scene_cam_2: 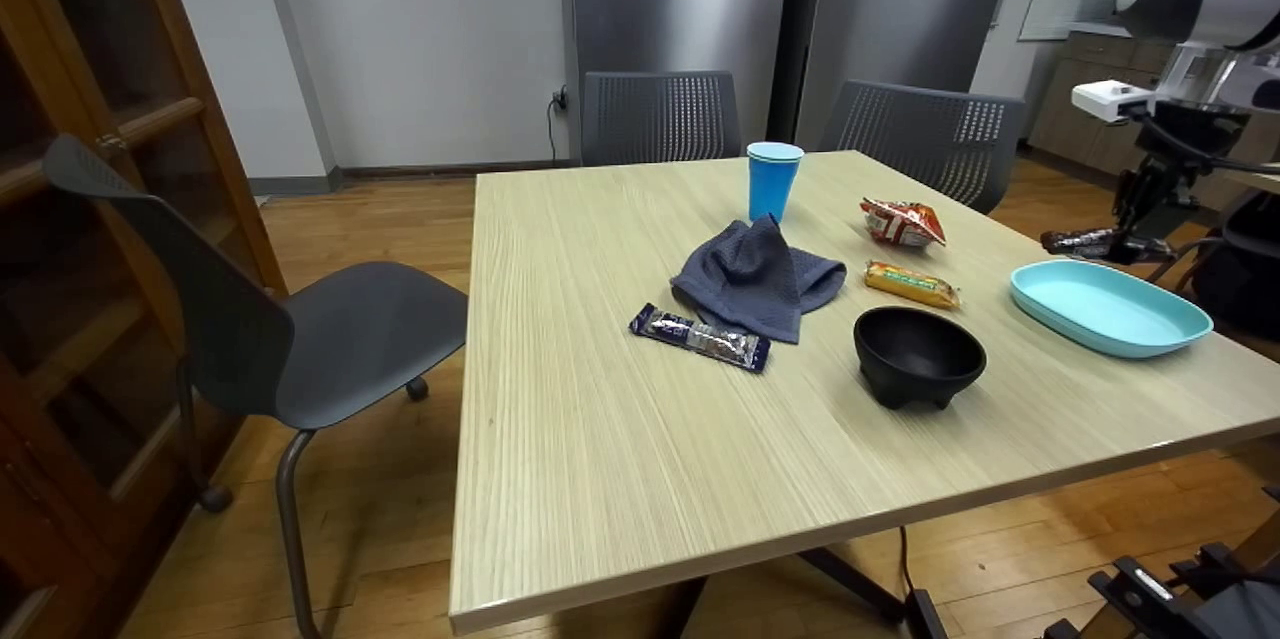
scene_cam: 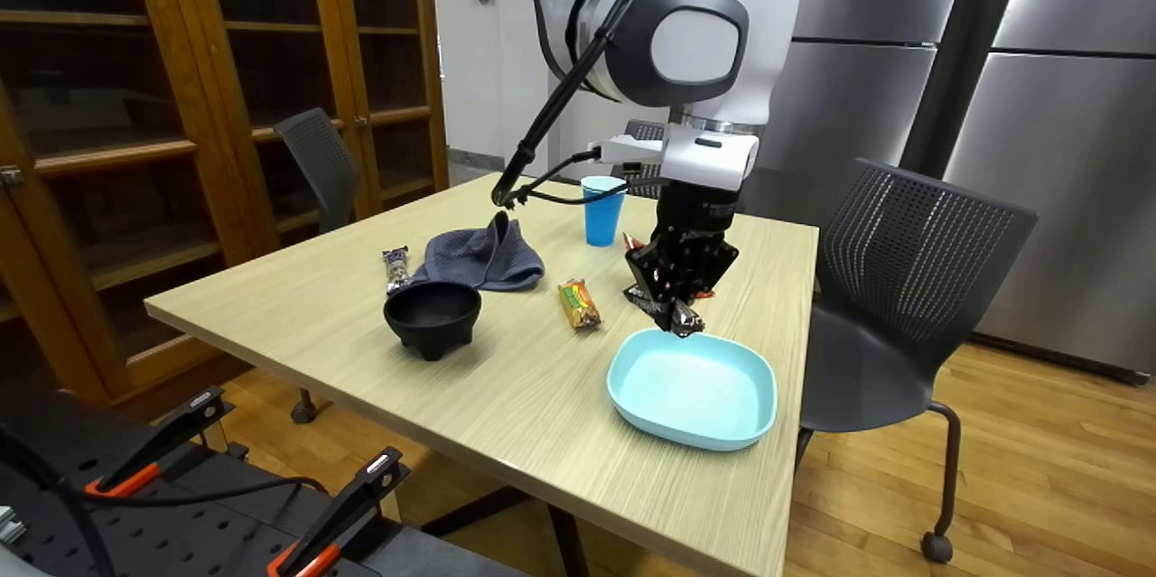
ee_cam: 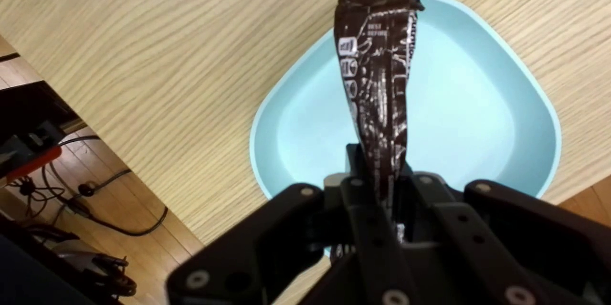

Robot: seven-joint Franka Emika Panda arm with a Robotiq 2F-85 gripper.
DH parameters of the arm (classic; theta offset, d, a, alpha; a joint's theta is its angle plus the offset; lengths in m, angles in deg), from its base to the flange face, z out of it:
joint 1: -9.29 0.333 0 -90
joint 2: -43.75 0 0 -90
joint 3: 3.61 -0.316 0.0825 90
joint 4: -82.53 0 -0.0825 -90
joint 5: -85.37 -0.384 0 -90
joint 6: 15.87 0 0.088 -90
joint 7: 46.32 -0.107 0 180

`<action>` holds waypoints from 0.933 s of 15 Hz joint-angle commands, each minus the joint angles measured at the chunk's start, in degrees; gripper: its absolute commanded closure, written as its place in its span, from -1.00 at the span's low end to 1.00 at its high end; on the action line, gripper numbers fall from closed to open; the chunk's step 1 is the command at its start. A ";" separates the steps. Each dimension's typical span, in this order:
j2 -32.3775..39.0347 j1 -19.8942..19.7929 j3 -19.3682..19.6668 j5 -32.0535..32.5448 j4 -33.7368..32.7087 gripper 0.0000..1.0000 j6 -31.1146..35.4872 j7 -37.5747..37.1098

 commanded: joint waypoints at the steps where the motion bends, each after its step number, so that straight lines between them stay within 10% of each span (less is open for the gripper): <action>1: 1.90 -0.64 -0.54 -0.22 -1.68 0.93 -0.29 -2.92; 14: 5.11 -1.68 -4.42 -8.88 0.65 0.93 8.60 -3.41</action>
